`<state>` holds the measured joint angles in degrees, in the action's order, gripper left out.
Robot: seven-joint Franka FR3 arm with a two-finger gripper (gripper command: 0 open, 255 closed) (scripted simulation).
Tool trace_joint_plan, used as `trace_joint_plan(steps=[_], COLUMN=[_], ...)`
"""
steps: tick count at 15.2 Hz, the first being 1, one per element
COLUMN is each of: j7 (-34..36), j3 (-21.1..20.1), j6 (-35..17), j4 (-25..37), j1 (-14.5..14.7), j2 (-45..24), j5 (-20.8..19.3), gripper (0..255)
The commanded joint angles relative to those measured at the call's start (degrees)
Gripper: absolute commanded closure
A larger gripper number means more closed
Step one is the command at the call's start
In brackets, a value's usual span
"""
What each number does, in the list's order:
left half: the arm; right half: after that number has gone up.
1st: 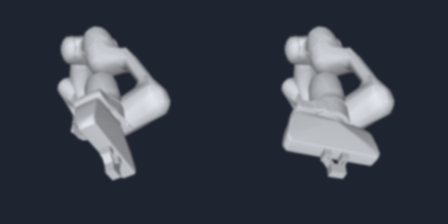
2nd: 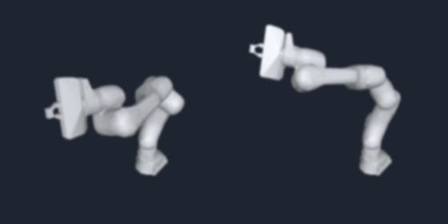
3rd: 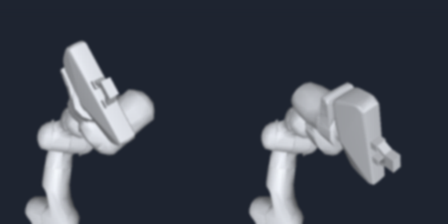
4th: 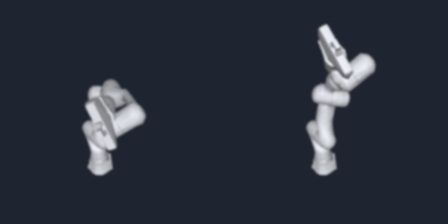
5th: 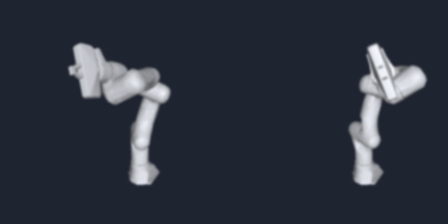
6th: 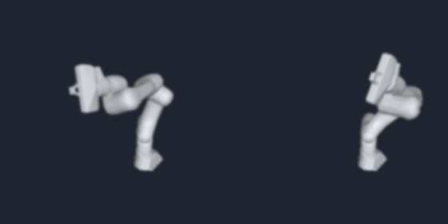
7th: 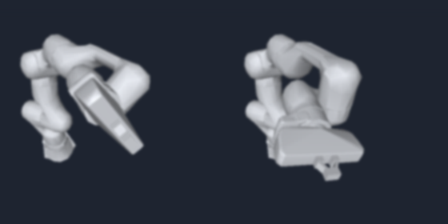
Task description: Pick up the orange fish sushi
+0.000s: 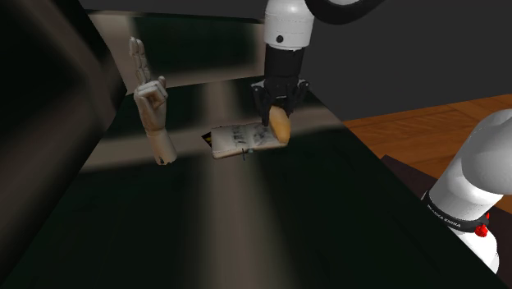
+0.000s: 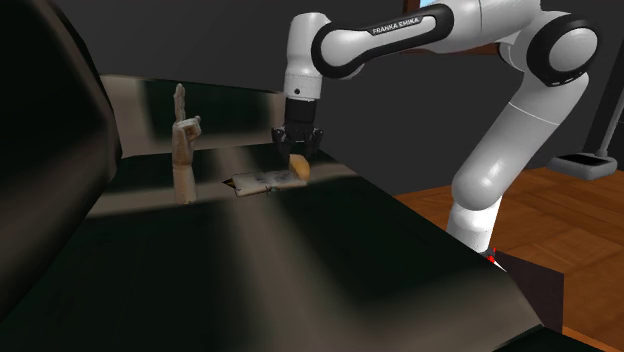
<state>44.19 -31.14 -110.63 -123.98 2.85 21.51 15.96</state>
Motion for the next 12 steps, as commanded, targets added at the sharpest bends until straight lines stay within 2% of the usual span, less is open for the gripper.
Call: trace_joint_plan(steps=[1, 10, 12], j7=[0.1, 0.8, 0.8], j3=[0.3, 1.1, 1.1], j6=[1.5, 8.3, 8.4], j4=[1.4, 8.4, 8.5], j1=[-0.1, -0.5, -0.5], j2=[0.0, -0.2, -0.2], j5=[-0.2, -1.0, -1.0], gripper=[255, 255, 255])
